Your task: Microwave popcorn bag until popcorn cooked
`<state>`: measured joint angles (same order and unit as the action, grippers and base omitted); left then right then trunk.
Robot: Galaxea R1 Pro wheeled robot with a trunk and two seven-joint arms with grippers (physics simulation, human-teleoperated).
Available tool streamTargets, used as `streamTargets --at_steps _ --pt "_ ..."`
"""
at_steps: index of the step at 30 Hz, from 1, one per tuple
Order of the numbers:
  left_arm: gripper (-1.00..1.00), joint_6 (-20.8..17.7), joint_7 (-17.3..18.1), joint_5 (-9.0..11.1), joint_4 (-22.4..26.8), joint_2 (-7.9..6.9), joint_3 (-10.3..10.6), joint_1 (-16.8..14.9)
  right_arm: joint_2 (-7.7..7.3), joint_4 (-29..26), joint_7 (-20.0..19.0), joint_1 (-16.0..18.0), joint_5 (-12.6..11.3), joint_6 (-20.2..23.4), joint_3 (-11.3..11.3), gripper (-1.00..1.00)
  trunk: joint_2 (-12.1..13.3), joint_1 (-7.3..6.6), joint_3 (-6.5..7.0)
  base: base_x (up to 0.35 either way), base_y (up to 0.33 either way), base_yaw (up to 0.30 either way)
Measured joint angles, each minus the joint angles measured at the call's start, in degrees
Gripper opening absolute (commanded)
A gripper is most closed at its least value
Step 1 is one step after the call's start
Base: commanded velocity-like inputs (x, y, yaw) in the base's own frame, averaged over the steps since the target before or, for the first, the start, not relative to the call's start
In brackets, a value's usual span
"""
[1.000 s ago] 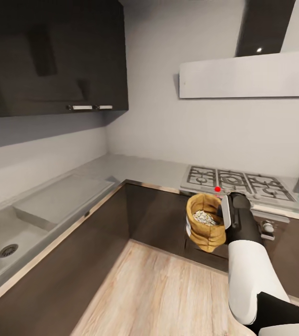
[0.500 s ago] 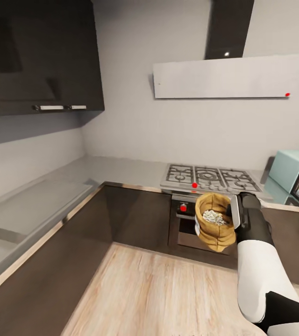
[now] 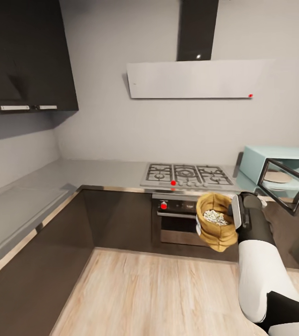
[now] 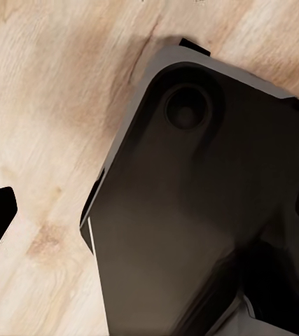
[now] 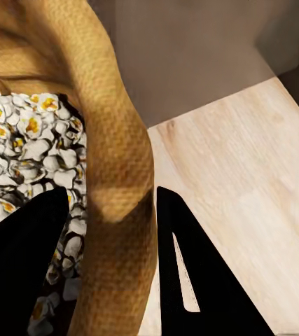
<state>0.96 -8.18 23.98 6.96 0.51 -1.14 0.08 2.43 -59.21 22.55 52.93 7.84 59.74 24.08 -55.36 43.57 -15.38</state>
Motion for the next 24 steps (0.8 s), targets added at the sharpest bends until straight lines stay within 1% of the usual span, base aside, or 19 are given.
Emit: streamTargets --at_steps 3,5,19,24 --pt "1.0 0.0 0.0 0.0 0.0 0.0 0.0 0.0 -0.94 0.1 -0.1 0.0 0.0 0.0 0.0 -1.0 0.0 0.0 0.0 0.0 0.0 -0.29" --pt "1.0 0.0 0.0 0.0 0.0 0.02 0.0 0.0 -1.13 0.2 -0.1 0.0 -0.2 0.0 -0.1 -1.0 0.0 0.0 0.0 0.0 0.0 -0.29" --pt "1.0 0.0 0.0 0.0 0.0 0.02 0.0 0.0 -1.19 0.5 -0.1 0.0 -0.1 0.0 -0.3 -1.0 0.0 0.0 0.0 0.0 0.0 -0.29" --pt "1.0 0.0 0.0 0.0 0.0 0.0 0.0 0.0 -1.69 0.5 -0.1 0.0 -0.1 0.0 -0.3 -1.0 0.0 0.0 0.0 0.0 0.0 -0.29"
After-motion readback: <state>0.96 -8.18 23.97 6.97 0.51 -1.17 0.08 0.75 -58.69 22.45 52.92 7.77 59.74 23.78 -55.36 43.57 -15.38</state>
